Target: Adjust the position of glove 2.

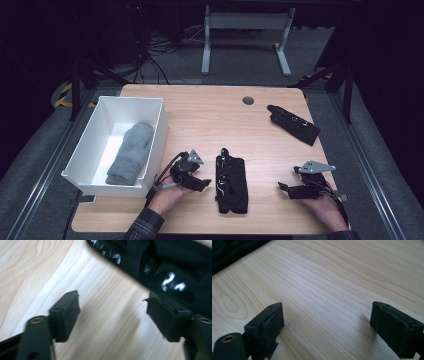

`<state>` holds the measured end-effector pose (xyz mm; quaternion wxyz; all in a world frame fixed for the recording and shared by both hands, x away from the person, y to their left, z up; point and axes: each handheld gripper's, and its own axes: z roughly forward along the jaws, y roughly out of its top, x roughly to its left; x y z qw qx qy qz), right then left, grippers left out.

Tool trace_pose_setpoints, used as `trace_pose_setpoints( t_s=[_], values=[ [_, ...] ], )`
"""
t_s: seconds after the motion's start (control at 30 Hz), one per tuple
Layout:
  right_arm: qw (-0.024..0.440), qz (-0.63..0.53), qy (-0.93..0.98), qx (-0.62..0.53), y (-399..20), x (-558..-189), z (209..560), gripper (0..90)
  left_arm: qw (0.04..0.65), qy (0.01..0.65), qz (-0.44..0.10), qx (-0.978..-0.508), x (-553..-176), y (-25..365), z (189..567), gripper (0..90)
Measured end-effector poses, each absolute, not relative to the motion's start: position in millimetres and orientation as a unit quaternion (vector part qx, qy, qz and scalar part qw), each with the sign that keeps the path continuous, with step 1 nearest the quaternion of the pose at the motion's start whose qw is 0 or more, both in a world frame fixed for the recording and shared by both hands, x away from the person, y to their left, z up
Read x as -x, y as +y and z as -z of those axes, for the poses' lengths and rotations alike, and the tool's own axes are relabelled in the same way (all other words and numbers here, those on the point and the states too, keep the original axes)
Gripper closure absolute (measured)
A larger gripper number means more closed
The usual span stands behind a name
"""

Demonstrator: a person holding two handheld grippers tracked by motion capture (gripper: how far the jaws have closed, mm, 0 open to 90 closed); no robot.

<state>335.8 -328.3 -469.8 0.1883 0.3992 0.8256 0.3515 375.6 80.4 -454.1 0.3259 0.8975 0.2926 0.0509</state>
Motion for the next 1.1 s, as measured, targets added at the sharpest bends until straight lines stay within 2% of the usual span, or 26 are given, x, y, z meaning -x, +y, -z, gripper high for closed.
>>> trace_pose_setpoints(
  t_s=[0.03,0.07,0.17,0.2,0.37,0.63,0.77,1.1],
  values=[
    [0.188,-0.352,0.826,-0.399,-328.3,-335.8,469.8,11.8,0.321,0.291,-0.057,-0.900,-373.4,81.8,456.1,25.3],
    [0.188,-0.352,0.826,-0.399,-328.3,-335.8,469.8,12.4,0.321,0.289,-0.059,-0.900,-371.9,82.8,457.5,20.0],
    [0.184,-0.348,0.828,-0.398,-329.7,-336.5,466.5,24.0,0.326,0.278,-0.063,-0.901,-367.9,84.5,462.1,16.0],
    [0.184,-0.348,0.828,-0.398,-329.7,-336.5,466.5,24.0,0.326,0.278,-0.063,-0.901,-367.9,84.5,462.1,15.2],
    [0.182,-0.354,0.828,-0.395,-328.9,-346.4,452.3,54.6,0.312,0.264,-0.080,-0.909,-363.1,79.8,466.3,11.1],
    [0.211,-0.349,0.819,-0.403,-330.0,-374.3,438.7,89.4,0.350,0.256,-0.090,-0.897,-362.5,82.2,475.6,3.9],
    [0.217,-0.351,0.811,-0.414,-336.0,-391.1,432.4,90.0,0.357,0.252,-0.089,-0.895,-363.4,82.0,477.8,0.6],
    [0.239,-0.340,0.798,-0.437,-351.2,-435.9,430.4,90.0,0.357,0.255,-0.090,-0.894,-363.4,81.4,477.9,0.1]
  ],
)
